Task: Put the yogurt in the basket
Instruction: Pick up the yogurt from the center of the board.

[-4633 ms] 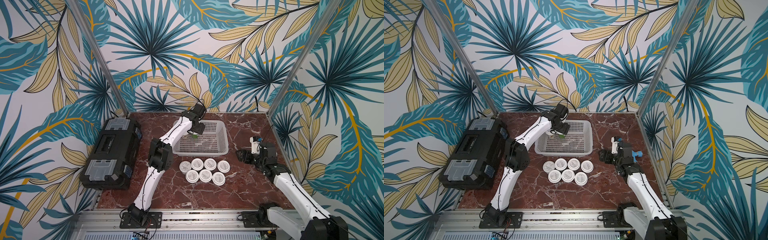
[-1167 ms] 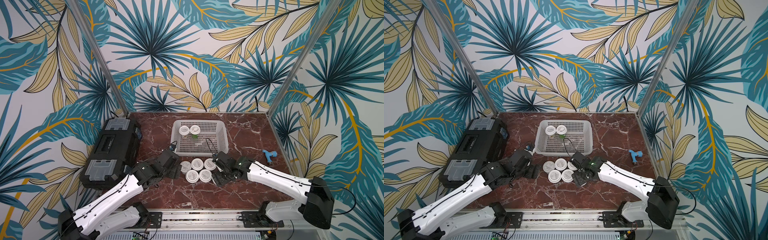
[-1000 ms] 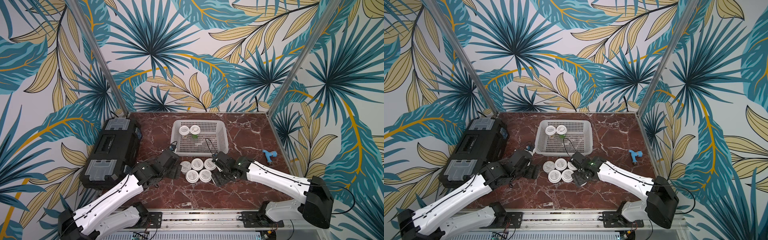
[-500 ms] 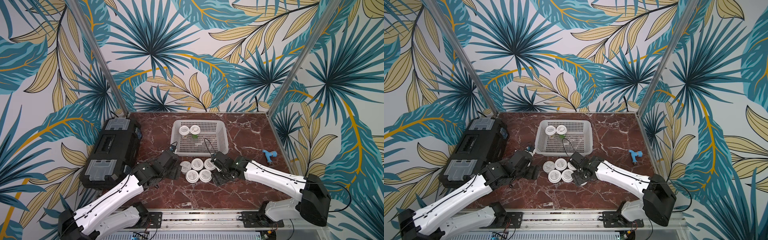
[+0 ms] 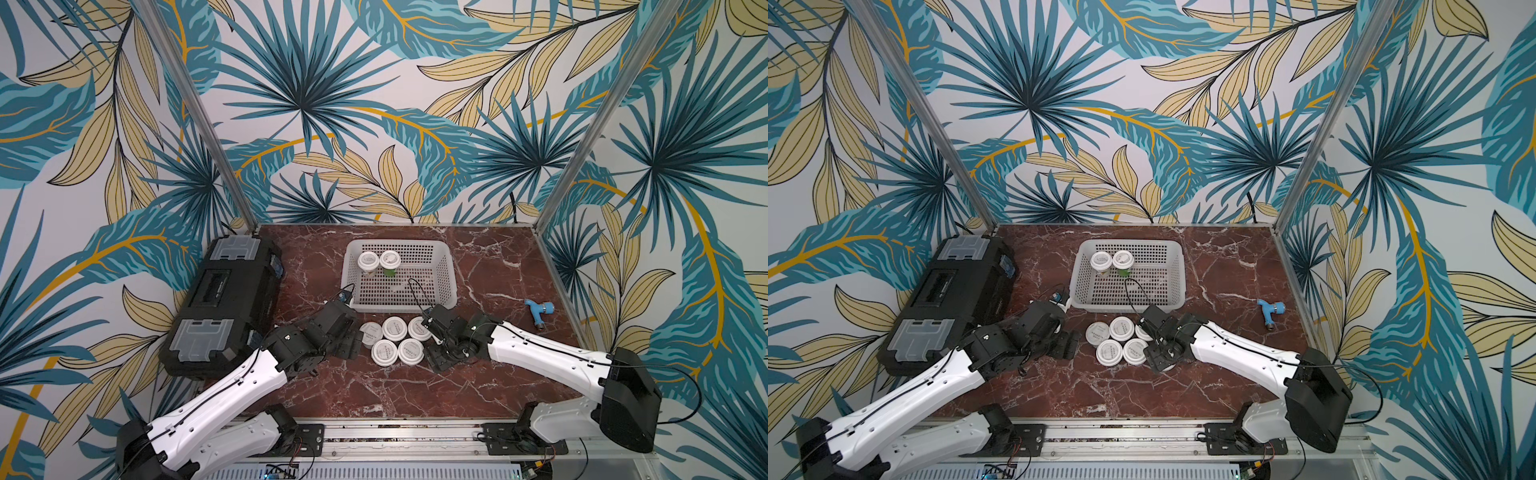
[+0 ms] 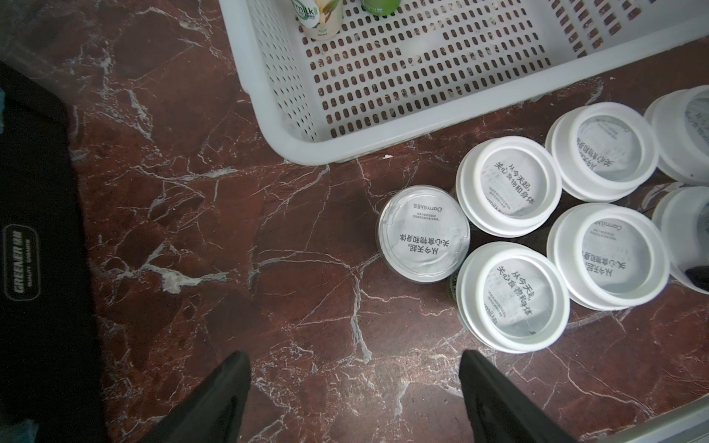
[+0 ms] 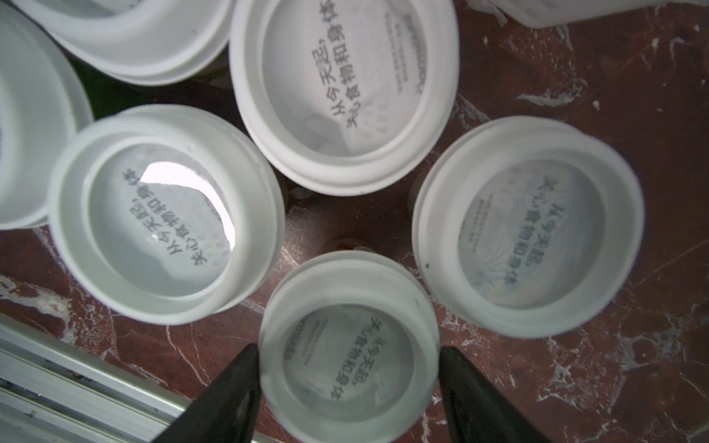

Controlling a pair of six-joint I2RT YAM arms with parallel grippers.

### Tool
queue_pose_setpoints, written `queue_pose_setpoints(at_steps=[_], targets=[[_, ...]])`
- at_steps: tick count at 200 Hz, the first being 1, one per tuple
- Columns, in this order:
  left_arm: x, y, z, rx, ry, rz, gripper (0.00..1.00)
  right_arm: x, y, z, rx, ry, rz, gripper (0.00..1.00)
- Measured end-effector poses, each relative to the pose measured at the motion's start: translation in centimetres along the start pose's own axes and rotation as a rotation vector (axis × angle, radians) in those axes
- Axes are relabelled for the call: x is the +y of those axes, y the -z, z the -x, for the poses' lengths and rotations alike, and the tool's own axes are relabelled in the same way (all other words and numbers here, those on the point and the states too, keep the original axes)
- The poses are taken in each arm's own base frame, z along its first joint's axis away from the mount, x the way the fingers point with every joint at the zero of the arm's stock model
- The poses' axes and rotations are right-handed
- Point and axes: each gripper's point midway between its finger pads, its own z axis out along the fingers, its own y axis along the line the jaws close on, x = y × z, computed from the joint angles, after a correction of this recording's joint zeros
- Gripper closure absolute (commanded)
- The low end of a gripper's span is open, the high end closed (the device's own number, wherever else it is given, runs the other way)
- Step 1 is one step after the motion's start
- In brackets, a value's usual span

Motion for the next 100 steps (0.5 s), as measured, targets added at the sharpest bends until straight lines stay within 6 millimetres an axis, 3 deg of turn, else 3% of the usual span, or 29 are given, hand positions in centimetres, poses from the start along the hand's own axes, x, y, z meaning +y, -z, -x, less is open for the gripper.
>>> queue_pose_setpoints(at_steps=[100], targets=[[0.01,-0.01,0.00,0.000,0.000,0.000,0.11,-0.03,-0.05,-0.08,0.002,-0.010,-0.001,0.30]])
